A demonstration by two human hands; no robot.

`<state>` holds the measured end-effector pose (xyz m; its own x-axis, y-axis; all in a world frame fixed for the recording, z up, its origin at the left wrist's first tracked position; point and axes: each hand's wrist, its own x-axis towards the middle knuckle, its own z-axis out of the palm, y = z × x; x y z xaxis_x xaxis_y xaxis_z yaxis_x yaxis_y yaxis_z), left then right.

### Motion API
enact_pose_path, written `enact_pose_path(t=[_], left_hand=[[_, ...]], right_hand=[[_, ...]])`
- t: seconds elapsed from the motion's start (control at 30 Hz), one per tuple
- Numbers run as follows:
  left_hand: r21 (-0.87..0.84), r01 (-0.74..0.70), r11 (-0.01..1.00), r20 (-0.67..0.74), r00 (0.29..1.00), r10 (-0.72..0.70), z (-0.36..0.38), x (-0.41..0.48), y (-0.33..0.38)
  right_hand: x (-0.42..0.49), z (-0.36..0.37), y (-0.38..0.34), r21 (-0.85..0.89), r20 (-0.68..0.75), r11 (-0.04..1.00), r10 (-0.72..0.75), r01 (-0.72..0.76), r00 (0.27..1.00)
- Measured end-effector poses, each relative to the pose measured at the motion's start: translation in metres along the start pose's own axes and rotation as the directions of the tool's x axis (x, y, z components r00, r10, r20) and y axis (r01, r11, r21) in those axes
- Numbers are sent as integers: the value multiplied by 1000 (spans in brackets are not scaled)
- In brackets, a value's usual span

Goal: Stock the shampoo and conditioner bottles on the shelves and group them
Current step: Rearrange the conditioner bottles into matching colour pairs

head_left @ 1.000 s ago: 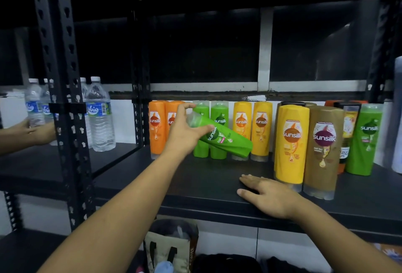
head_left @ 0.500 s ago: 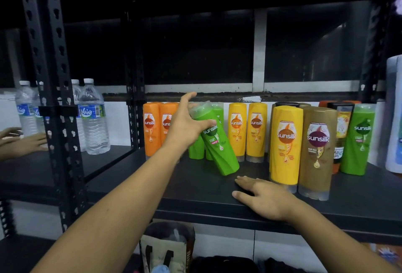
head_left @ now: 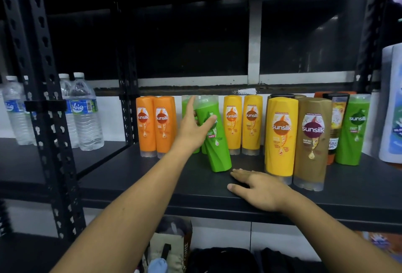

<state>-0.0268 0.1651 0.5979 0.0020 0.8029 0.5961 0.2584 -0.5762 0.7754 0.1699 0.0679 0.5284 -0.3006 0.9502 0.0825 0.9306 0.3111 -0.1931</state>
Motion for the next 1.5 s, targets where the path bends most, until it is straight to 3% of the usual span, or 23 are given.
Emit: enact_pose_path(t=[0.17, 0.27, 0.57, 0.7, 1.17, 1.5], left_hand=[[27, 75, 997, 114, 990, -78, 7, -3, -3], [70, 31, 997, 164, 986, -42, 14, -9, 2], [276, 41, 960, 191, 977, -97, 34, -41, -31], [231, 84, 969, 198, 971, -131, 21, -38, -46], [516, 82, 853, 21, 994, -108, -22, 11, -70], [521, 145, 841, -85, 989, -118, -12, 23, -80]], right_hand=[[4, 5, 4, 12, -24, 1000, 24, -24, 999], [4, 5, 5, 1, -39, 999, 32, -32, 999], [3, 5, 4, -34, -32, 999, 38, -39, 999], [5, 3, 1, -39, 14, 997, 73, -72, 997], [-1, -3, -7, -71, 61, 996, 65, -60, 996], [4, 0, -3, -54, 35, 997, 52, -50, 998]])
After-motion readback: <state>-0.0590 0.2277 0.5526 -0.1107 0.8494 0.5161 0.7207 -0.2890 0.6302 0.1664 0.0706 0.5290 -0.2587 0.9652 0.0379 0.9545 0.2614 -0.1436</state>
